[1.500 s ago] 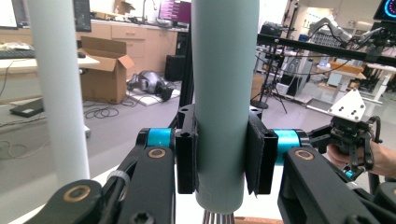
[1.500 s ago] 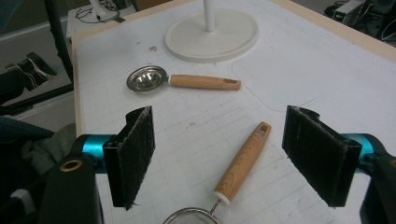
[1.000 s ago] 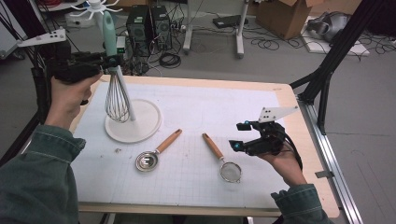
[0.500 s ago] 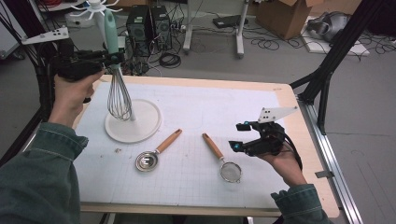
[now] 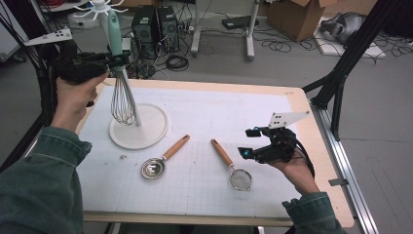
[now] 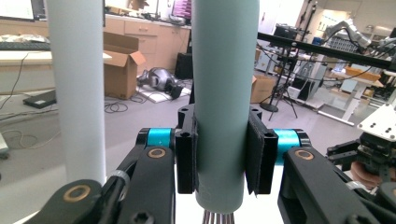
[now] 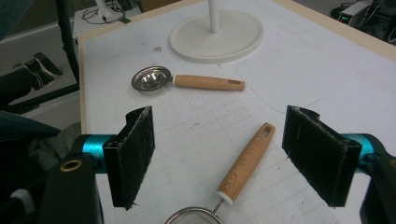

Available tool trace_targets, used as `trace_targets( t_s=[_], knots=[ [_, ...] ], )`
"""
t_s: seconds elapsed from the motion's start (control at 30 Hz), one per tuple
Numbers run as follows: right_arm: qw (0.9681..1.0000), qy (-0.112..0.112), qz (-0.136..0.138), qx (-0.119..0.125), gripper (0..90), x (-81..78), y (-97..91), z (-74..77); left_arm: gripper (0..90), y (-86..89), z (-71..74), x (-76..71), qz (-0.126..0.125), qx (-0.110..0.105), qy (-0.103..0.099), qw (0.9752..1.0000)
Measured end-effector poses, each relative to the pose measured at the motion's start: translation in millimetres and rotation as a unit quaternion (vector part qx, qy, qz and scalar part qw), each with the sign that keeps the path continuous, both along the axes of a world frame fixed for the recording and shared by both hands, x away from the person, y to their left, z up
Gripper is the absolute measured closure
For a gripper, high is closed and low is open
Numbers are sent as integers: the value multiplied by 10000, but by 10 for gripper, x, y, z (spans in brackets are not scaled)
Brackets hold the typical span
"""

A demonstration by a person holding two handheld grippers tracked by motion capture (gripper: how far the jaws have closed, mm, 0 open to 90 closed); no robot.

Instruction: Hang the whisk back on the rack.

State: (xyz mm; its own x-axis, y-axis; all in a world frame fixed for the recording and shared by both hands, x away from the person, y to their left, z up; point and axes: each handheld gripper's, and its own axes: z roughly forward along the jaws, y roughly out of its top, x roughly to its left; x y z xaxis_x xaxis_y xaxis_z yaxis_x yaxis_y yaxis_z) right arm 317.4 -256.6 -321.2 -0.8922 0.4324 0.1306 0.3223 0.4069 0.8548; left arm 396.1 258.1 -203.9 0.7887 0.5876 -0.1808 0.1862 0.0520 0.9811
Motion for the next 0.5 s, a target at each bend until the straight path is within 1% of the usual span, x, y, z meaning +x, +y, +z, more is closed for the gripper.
trace_targets(
  t_s=[0.2,0.3,0.37,0.5],
  knots=[
    [10000,25,-2,11,247,-5,4,2,692,34,-30,5,80,-3,33,10000],
    [10000,29,19,-2,247,-6,8,1,692,37,-26,-5,110,24,12,9999],
    [10000,53,17,-8,248,-11,11,2,690,49,-22,-7,142,79,-10,9999],
    [10000,19,22,3,247,-3,9,1,686,60,-16,-18,167,112,-2,9998]
  ],
)
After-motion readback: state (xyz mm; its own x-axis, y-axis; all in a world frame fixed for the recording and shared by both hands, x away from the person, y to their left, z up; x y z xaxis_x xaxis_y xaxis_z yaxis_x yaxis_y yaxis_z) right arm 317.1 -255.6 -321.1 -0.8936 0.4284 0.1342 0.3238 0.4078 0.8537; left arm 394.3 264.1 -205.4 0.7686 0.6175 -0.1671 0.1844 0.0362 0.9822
